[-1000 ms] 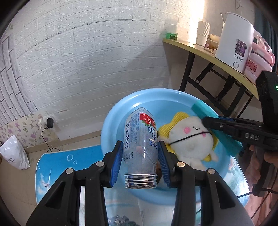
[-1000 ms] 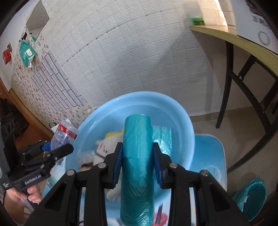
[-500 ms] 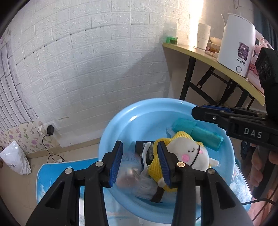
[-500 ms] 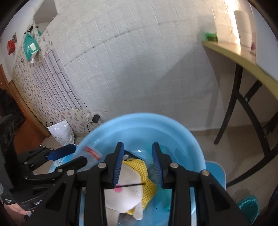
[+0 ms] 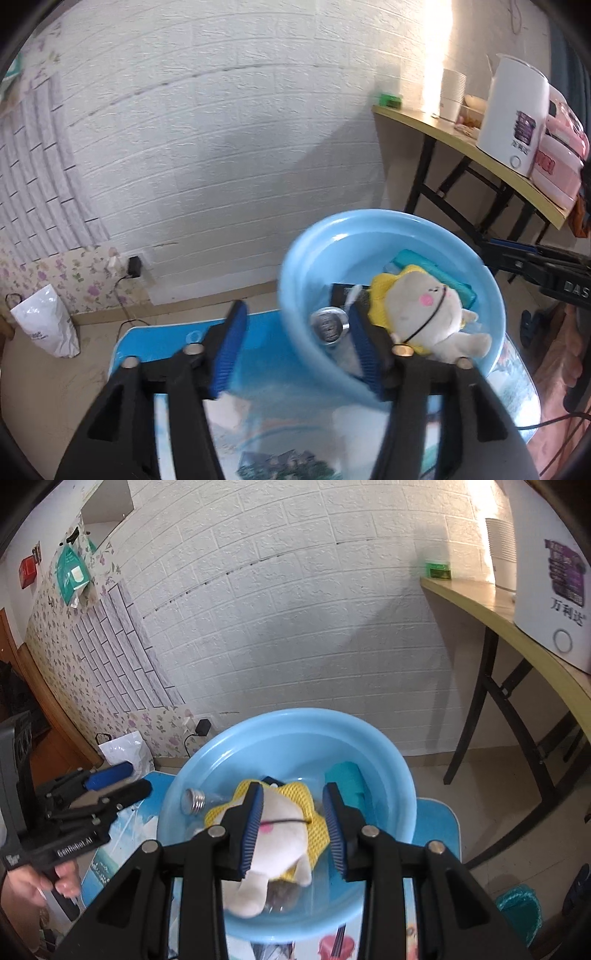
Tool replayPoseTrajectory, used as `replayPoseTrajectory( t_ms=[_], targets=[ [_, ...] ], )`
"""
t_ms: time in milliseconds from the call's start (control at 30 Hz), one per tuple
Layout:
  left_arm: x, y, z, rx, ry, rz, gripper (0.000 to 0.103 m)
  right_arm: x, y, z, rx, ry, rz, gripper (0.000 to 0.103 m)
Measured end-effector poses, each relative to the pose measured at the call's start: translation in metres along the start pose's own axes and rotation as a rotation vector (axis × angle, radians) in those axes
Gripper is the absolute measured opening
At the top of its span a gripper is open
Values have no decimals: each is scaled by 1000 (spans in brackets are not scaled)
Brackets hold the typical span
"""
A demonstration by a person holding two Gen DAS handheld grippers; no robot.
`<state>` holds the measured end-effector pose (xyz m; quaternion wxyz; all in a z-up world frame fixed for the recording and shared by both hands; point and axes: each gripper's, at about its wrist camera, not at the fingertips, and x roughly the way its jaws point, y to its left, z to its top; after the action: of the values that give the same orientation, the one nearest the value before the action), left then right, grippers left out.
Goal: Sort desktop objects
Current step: 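Release the bottle into the basin with the left tool while the right tool drops the teal roll in, then withdraw the left tool toward the white charger while the right tool approaches the grey packet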
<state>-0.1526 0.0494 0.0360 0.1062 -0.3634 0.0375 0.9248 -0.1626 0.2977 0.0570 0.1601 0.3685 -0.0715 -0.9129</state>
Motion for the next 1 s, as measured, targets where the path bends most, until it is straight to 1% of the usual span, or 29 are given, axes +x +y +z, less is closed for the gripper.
replayPoseTrajectory(
  t_ms=[67,133,167,333,433,633,800,1000],
  targets=[
    [-7,10,-5,-19,-12,23,73,-9,2,-6,6,-15,-11,44],
    [-10,21,-13,-41,-6,41,76,-16,3,-12,12,-25,-23,49],
    [-10,25,-17,-50,1,48,77,-20,3,-16,15,-27,-31,50],
    [-13,44,-42,-83,33,84,80,-33,5,-37,33,-18,-43,50],
    [-15,58,-58,-103,49,109,81,-40,5,-53,43,-10,-70,50],
    [-9,81,-91,-153,114,130,82,-43,0,-83,92,13,-105,50],
    [-5,87,-107,-159,140,146,82,-27,0,-106,105,85,-109,50],
    [5,91,-116,-172,169,131,82,-4,11,-123,86,164,-98,50]
  ],
)
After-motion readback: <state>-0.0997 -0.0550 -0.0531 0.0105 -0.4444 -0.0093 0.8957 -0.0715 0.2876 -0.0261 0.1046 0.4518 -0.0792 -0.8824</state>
